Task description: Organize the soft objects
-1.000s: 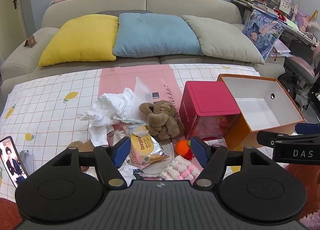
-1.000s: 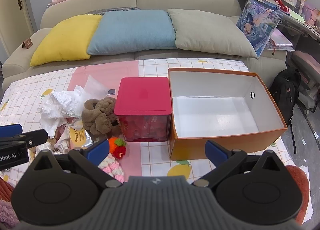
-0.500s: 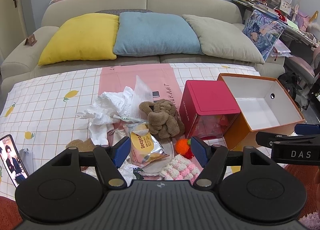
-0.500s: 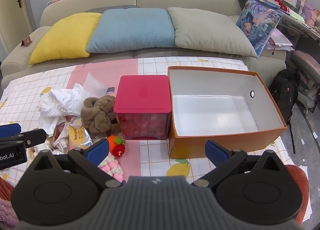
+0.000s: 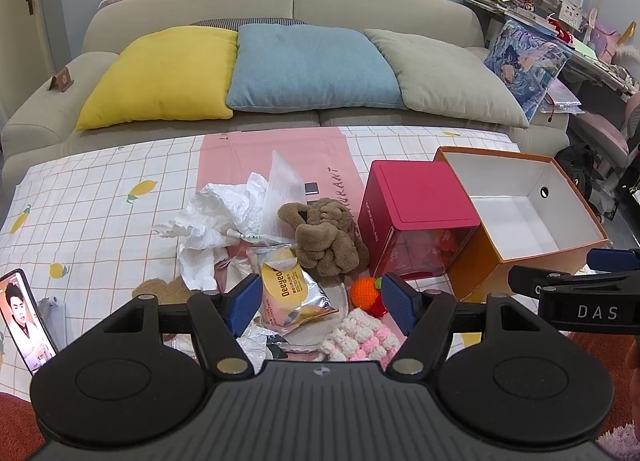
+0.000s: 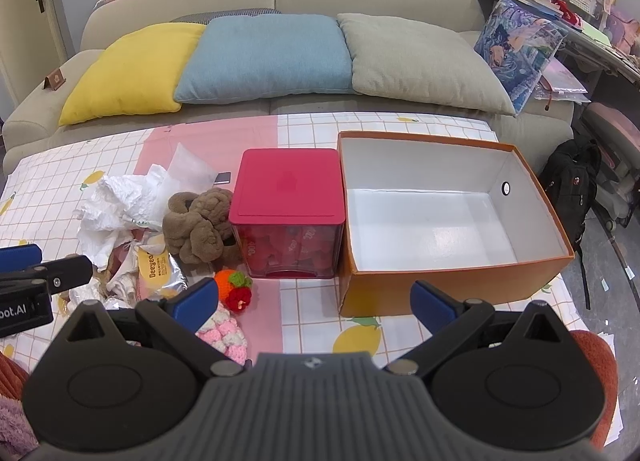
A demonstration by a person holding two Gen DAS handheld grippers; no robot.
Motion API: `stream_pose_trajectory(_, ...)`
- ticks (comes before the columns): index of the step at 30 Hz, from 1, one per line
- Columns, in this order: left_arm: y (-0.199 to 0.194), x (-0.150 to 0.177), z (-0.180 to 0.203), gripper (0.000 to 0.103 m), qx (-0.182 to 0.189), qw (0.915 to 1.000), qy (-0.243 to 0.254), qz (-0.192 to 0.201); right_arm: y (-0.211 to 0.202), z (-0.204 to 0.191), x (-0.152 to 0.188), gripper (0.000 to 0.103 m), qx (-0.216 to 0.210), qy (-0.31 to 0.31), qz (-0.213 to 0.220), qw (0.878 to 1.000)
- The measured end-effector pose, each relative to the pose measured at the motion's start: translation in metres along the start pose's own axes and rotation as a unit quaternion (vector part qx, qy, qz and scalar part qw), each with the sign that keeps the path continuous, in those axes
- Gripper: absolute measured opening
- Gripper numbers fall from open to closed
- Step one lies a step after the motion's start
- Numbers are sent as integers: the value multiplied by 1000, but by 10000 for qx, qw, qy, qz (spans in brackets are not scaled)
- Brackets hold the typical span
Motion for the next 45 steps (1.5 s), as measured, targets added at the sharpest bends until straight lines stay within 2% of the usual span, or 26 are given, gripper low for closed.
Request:
stream_pose_trajectory(26, -3, 0, 4, 80, 65, 10000, -30, -9, -1, -1, -1, 100, 18, -26, -21, 10000)
stream_pose_trajectory(34, -4, 2, 4, 80, 192, 9998, -85, -28, 0, -1, -1, 100, 15, -38, -14, 10000)
stream_pose_trajectory(40, 2, 9, -2, 80, 330, 9993, -71, -158, 2, -7, 4, 100, -329, -248, 318, 9986)
stream_pose_trajectory(44, 13, 23, -8, 80, 421, 9981, 25, -443, 15, -13, 11, 99, -468, -458, 223, 9976)
stream_pose_trajectory(45, 16, 28, -12, 80, 403, 9979, 40, -515, 20, -14, 13, 95, -551, -486, 151, 9972)
Point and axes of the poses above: each gripper's, at about its wrist camera, not at the fingertips, and y roughly the way its jaws point, z to its right, x to its underside, the point moved 6 cm from there along y, roughly the way its jaws point, and after that the axes turned 2 degrees about z, right-handed, at the moved point
